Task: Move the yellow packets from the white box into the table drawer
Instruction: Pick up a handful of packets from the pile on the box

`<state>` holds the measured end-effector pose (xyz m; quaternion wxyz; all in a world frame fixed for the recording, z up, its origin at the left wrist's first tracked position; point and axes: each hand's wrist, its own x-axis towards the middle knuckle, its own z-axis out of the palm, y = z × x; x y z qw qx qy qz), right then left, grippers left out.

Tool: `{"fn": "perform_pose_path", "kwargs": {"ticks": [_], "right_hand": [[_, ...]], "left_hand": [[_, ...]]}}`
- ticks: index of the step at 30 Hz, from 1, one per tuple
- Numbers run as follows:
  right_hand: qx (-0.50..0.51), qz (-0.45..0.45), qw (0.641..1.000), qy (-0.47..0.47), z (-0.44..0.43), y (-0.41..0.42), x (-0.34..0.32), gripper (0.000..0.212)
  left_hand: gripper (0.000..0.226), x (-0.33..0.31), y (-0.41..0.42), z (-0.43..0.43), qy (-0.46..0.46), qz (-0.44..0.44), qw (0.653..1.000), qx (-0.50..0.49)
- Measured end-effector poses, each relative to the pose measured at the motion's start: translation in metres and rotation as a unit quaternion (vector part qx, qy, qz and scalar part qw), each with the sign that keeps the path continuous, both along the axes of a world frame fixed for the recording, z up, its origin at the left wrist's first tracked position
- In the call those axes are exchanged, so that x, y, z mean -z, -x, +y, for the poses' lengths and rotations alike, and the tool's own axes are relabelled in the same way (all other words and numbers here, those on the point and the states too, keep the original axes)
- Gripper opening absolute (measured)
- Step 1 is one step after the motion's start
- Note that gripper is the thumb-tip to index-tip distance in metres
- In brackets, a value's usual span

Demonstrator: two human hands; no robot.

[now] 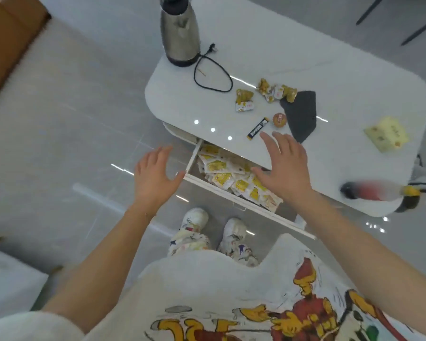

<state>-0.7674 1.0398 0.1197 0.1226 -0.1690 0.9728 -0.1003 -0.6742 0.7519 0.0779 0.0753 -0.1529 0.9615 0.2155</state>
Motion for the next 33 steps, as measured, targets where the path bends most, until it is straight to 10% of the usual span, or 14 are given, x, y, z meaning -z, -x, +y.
{"fn": "perform_pose_path", "kwargs": {"ticks": [33], "right_hand": [[-0.489,0.017,0.872,0.025,-0.600,-0.099,-0.100,0.082]], "left_hand": [[0.083,-0.116,-0.276,-0.360,0.045,0.044,0.851,-0.521]]}}
